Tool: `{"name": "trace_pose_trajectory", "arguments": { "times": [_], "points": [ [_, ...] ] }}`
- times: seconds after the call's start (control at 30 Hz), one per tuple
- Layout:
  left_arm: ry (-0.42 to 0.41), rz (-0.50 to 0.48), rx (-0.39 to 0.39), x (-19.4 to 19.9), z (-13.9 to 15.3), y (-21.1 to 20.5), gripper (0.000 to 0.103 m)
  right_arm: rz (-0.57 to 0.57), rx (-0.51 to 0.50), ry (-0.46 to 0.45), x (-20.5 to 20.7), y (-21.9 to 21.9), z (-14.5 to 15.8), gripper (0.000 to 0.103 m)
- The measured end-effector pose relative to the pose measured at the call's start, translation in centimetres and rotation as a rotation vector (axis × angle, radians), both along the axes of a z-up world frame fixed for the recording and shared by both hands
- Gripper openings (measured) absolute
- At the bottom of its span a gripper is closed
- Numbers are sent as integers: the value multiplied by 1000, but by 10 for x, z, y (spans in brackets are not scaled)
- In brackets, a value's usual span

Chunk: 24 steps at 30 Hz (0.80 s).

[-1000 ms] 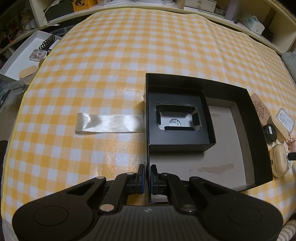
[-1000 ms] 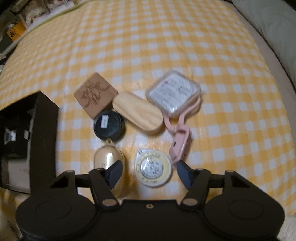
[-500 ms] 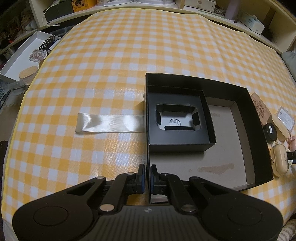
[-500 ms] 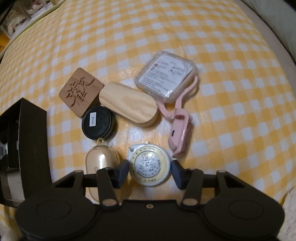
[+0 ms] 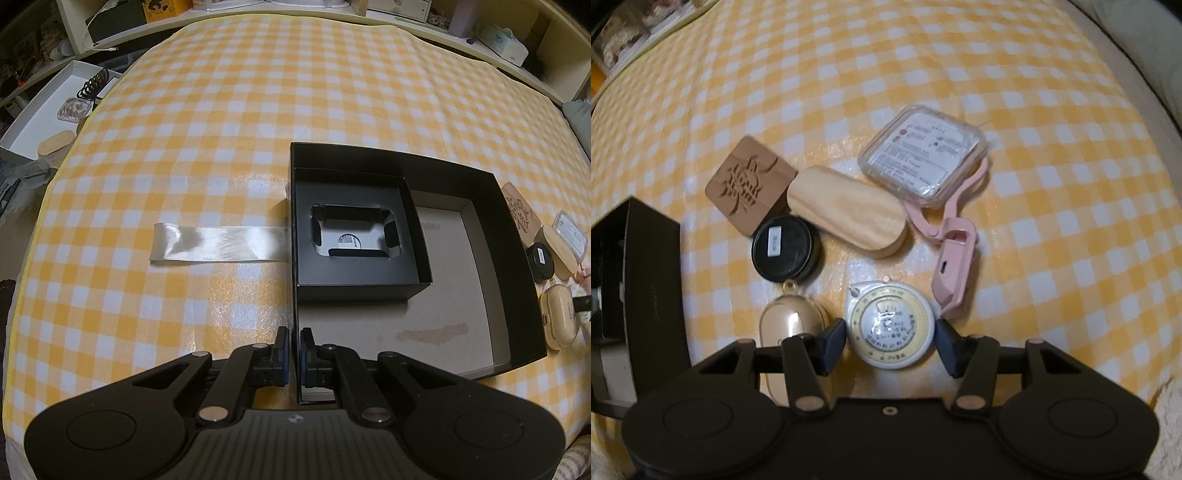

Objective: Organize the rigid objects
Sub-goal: 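Move the right gripper over the round tape measure and grasp it, then place the tape measure into the small black box, open right gripper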

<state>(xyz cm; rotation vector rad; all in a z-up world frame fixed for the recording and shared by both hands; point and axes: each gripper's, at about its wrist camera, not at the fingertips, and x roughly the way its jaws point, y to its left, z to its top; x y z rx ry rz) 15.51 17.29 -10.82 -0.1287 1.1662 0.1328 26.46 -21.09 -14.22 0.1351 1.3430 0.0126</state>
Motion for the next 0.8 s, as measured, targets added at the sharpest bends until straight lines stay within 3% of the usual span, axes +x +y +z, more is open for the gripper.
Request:
{"name": "trace_pose_trajectory", "arguments": {
  "times": [0.17, 0.43, 0.53, 0.8],
  "points": [
    [-2, 1, 1, 0, 0, 0, 6, -9, 87, -111, -9, -2, 32, 54],
    [-7, -1, 1, 1, -2, -3, 6, 112, 261, -212, -28, 44, 71, 54],
    [-7, -2, 2, 1, -2, -3, 6, 177, 304, -213, -30, 77, 77, 54],
    [-19, -4, -16, 1, 1, 0, 6, 310, 295, -217, -27, 180, 71, 54]
  ]
}}
